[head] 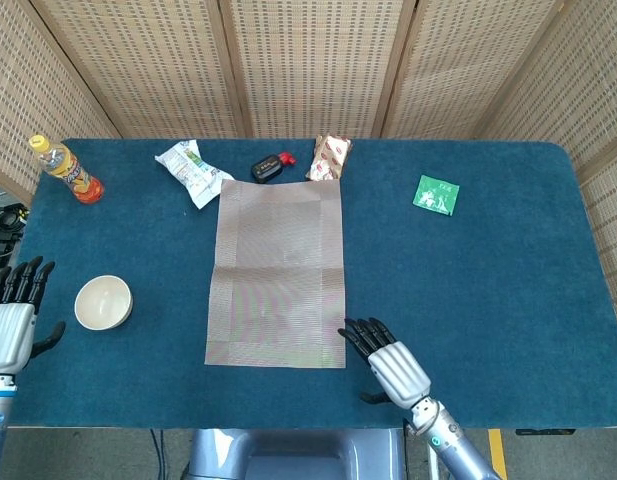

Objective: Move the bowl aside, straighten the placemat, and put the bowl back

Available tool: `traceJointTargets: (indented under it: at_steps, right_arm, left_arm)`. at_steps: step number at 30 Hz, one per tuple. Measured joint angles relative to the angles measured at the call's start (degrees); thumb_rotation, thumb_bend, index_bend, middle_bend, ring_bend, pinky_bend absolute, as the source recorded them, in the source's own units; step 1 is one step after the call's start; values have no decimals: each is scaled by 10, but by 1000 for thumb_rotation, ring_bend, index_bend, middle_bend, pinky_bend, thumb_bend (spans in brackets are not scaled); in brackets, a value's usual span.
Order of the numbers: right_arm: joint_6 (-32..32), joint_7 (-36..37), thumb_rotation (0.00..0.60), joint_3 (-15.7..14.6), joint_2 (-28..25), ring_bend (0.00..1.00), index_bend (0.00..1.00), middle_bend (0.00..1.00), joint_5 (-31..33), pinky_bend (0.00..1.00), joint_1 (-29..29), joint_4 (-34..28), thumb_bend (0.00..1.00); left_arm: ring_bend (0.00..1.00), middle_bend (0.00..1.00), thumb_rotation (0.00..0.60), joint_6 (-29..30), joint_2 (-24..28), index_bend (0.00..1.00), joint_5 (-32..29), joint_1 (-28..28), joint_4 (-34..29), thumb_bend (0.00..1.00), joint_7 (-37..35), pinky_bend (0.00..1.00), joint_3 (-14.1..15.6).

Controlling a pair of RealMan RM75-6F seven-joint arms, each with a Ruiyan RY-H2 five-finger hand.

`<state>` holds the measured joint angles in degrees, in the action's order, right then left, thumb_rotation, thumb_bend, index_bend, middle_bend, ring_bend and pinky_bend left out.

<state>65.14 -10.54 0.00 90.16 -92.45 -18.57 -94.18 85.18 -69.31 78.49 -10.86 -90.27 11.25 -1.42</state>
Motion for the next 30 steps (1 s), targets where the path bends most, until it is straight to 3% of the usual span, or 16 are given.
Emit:
traceJointTargets:
  at_steps: [11, 30]
  right_arm:
    - [20, 5, 600, 18, 72, 0, 0, 0, 8, 0, -14, 79, 0]
    - [-28, -6, 600, 35, 133, 0, 1, 0, 75, 0, -42, 132, 0]
  left_arm:
    - [0, 0, 600, -18, -4, 23, -1, 0, 8, 296, -3, 0, -8]
    - [0, 0, 600, -39, -8, 23, -7, -1, 22, 296, -18, 0, -22]
